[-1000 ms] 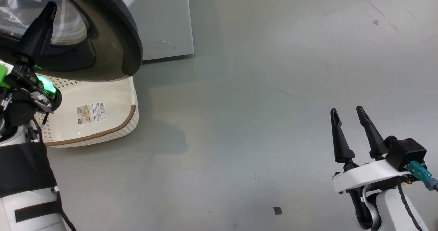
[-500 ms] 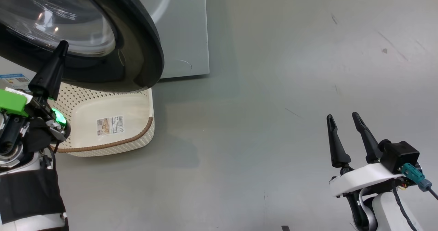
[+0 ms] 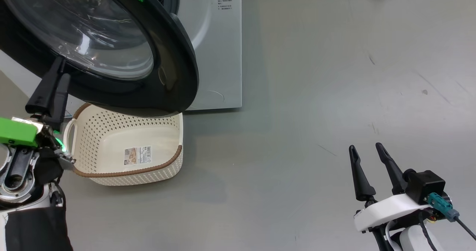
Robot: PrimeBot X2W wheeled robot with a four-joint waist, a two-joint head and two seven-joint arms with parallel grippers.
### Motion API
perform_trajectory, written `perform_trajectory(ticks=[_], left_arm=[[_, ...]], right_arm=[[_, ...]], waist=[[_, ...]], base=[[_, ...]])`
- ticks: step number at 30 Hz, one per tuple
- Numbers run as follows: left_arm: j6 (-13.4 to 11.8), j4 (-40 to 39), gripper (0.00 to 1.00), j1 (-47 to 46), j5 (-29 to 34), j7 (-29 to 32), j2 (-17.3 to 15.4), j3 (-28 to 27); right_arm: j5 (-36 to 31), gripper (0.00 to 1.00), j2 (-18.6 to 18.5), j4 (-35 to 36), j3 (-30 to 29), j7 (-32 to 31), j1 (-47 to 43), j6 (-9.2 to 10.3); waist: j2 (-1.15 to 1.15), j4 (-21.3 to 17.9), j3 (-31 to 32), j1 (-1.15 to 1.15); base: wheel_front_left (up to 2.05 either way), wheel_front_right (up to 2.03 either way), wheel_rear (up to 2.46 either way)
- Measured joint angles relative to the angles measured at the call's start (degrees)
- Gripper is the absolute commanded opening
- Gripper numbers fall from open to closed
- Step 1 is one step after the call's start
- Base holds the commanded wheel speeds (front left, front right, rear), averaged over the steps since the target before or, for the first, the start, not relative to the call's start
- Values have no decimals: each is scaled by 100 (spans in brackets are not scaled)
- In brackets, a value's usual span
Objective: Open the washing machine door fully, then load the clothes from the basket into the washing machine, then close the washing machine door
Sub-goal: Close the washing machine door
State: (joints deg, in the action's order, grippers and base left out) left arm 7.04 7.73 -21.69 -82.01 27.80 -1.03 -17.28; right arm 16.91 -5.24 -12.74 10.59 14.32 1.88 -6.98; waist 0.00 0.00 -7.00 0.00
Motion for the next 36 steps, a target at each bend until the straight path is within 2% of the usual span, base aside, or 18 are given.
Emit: perform_trajectory(ticks=[3, 7, 13, 17, 20, 24, 28, 34, 36], left_arm=[[0, -435, 100, 93, 497, -293, -86, 84], [1, -961, 100, 237, 1287, -654, -544, 442], [1, -1347, 100, 550, 2234, -1317, -971, 1134], [3, -1599, 100, 766, 3305, -1973, -1624, 1662], [7, -1574, 100, 924, 3829, -2517, -1828, 1933], [7, -1267, 100, 1267, 4384, -3106, -1959, 2236], [7, -870, 100, 1491, 4885, -3654, -2003, 2305], [7, -319, 100, 1779, 5505, -4213, -1994, 2372], [-14, -198, 100, 1852, 5640, -4225, -1962, 2386]], right_arm=[[-21, 100, 4, 8, 36, 0, -7, 0], [-24, 100, 9, 30, 55, 0, -8, 0], [-25, 100, 12, 53, 56, 0, -8, 0], [-25, 100, 16, 74, 55, 0, -7, 0], [-25, 100, 15, 73, 54, 0, -8, -1], [-25, 100, 15, 71, 48, 0, -9, -1], [-30, 100, 14, 73, 37, 0, -11, -1], [-31, 100, 15, 74, 30, 0, -13, -1], [-31, 100, 16, 74, 29, 0, -15, -1]], waist=[[0, 53, 65, 0], [0, 80, 87, 0], [0, 96, 87, 0], [0, 98, 84, 0], [0, 102, 83, 0], [0, 115, 91, 0], [0, 135, 107, 0], [0, 157, 127, 0], [0, 158, 128, 0]], base=[[0, 0, 0], [0, 0, 0], [0, 0, 0], [0, 0, 0], [0, 0, 0], [0, 0, 0], [0, 0, 0], [0, 0, 0], [0, 0, 0]])
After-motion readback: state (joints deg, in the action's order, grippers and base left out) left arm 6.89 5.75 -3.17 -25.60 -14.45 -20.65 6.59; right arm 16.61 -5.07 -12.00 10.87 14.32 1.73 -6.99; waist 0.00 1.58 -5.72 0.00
